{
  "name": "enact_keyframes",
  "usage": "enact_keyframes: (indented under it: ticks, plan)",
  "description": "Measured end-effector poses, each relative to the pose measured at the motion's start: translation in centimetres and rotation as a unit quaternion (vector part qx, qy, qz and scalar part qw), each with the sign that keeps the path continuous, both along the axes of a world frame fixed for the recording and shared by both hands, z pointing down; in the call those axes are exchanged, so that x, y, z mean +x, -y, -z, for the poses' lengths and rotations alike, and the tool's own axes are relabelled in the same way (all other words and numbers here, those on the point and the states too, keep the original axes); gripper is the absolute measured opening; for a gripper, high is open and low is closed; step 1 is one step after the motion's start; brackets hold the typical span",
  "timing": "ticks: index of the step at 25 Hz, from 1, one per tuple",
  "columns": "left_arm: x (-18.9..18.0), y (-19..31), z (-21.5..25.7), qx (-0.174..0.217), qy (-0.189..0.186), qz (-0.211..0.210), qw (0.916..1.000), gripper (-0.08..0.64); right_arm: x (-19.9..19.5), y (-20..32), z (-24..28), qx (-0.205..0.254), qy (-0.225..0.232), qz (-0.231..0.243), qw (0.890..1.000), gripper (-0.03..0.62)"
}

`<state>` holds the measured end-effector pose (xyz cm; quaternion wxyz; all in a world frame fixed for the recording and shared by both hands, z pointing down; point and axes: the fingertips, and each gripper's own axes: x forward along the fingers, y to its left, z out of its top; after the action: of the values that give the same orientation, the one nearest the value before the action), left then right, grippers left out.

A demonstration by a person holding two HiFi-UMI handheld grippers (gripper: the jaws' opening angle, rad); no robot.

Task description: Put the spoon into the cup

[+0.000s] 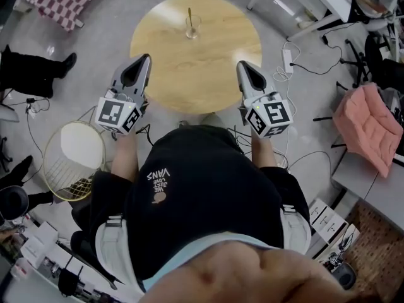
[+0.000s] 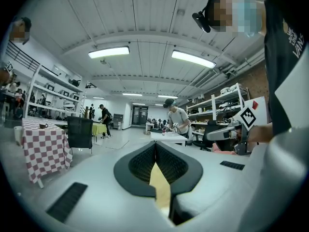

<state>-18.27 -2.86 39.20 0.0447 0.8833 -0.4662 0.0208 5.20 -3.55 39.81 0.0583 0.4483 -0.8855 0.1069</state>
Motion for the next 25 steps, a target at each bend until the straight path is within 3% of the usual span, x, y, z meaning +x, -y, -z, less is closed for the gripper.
enact_keyframes:
  ticks: [8,25]
  plan:
    - [-0.9,-2.6,-0.2,0.007,0.010,-0.011,0.9999,0.008,-1.7,-1.5,0.1,0.006,0.002,-0.007,1.000,-0.003]
    - [-2.1,-7.5,-1.1,-0.011,-0.010,-0.027,0.9995,0.008,-4.9,-5.0,-0.7,0.000,-0.018,0.008,1.000,-0.003]
